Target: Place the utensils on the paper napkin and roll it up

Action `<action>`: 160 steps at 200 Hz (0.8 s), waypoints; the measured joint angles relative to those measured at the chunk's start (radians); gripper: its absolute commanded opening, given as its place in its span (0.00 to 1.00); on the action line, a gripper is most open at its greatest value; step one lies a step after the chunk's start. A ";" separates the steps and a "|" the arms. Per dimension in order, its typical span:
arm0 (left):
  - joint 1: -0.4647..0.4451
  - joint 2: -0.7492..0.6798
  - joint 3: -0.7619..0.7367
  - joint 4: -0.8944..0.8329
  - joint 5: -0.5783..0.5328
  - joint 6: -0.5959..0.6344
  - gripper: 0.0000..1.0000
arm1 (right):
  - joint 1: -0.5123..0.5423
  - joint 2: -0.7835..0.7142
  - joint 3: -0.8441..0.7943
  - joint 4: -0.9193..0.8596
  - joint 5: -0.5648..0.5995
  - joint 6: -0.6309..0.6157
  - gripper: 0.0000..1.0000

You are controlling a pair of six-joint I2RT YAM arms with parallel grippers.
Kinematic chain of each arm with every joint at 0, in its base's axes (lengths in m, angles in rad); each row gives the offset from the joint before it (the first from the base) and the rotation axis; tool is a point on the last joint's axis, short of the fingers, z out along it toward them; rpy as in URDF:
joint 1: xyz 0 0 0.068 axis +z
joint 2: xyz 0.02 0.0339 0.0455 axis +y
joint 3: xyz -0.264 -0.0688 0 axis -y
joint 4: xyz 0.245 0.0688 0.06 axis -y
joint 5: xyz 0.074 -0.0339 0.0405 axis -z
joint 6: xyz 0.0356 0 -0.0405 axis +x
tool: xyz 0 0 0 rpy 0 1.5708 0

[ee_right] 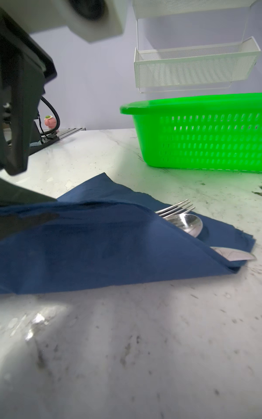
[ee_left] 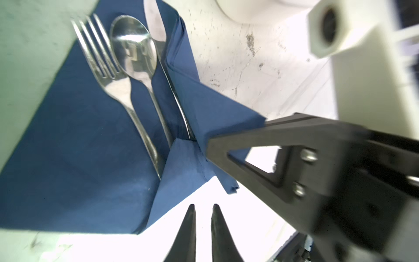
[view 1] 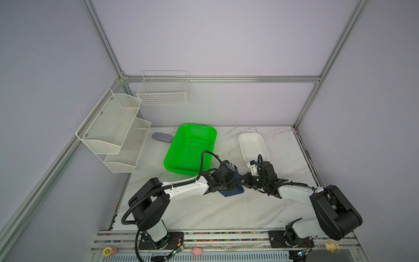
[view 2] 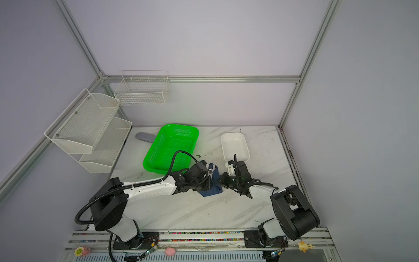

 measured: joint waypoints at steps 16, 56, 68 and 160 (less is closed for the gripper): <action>0.011 -0.033 -0.024 0.016 0.000 -0.017 0.27 | 0.014 0.011 0.007 -0.001 0.004 -0.006 0.10; 0.055 -0.050 -0.043 0.060 0.016 -0.054 0.51 | 0.037 0.039 0.026 0.000 0.006 -0.011 0.13; 0.069 -0.050 -0.045 0.084 0.035 -0.071 0.59 | 0.042 0.049 0.030 0.000 0.007 -0.013 0.14; 0.127 0.009 -0.075 0.211 0.118 -0.173 0.77 | 0.050 0.092 0.030 0.032 -0.032 -0.030 0.35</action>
